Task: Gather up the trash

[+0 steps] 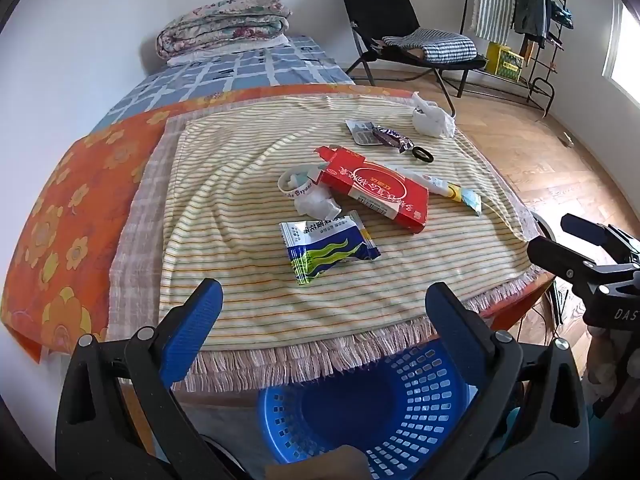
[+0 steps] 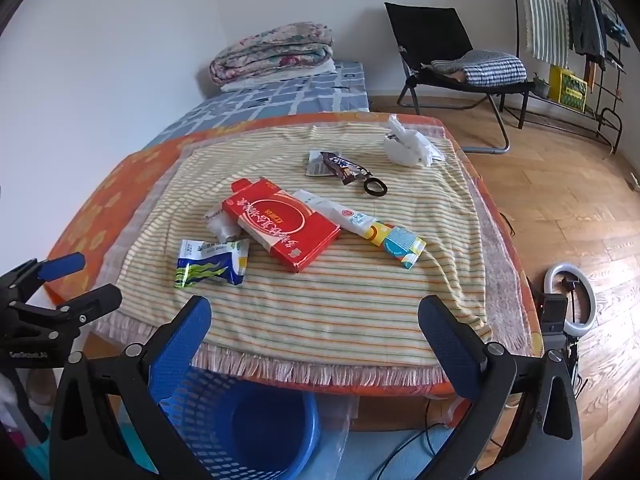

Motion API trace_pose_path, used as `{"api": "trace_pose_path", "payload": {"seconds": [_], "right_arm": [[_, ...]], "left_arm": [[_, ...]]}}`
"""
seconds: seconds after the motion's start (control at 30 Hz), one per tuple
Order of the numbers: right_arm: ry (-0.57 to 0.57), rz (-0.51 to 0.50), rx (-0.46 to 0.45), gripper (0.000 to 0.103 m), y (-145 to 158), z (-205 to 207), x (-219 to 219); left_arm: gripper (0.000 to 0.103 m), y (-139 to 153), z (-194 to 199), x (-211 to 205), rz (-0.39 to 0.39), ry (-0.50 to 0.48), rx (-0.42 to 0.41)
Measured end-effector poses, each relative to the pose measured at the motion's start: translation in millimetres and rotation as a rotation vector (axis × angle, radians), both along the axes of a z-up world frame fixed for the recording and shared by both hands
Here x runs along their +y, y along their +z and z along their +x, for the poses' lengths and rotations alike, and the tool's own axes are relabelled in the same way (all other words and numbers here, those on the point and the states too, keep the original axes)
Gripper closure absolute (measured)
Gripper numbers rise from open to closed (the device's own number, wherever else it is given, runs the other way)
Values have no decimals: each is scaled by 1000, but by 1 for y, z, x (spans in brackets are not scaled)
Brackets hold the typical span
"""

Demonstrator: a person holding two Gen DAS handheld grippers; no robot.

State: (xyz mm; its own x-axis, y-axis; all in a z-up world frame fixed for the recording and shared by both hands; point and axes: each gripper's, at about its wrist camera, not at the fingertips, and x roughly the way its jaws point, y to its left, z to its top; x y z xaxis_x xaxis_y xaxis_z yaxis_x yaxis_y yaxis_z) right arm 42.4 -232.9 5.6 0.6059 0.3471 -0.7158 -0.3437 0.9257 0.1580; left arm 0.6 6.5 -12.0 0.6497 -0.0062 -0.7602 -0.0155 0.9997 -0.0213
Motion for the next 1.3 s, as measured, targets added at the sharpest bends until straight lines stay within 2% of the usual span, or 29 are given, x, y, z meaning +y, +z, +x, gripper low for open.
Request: {"api": "trace_pose_path", "payload": {"seconds": [1.3], "right_arm": [[-6, -6, 2, 0, -5, -2, -2]], "left_arm": [[0, -5, -2, -12, 7, -6, 6]]}}
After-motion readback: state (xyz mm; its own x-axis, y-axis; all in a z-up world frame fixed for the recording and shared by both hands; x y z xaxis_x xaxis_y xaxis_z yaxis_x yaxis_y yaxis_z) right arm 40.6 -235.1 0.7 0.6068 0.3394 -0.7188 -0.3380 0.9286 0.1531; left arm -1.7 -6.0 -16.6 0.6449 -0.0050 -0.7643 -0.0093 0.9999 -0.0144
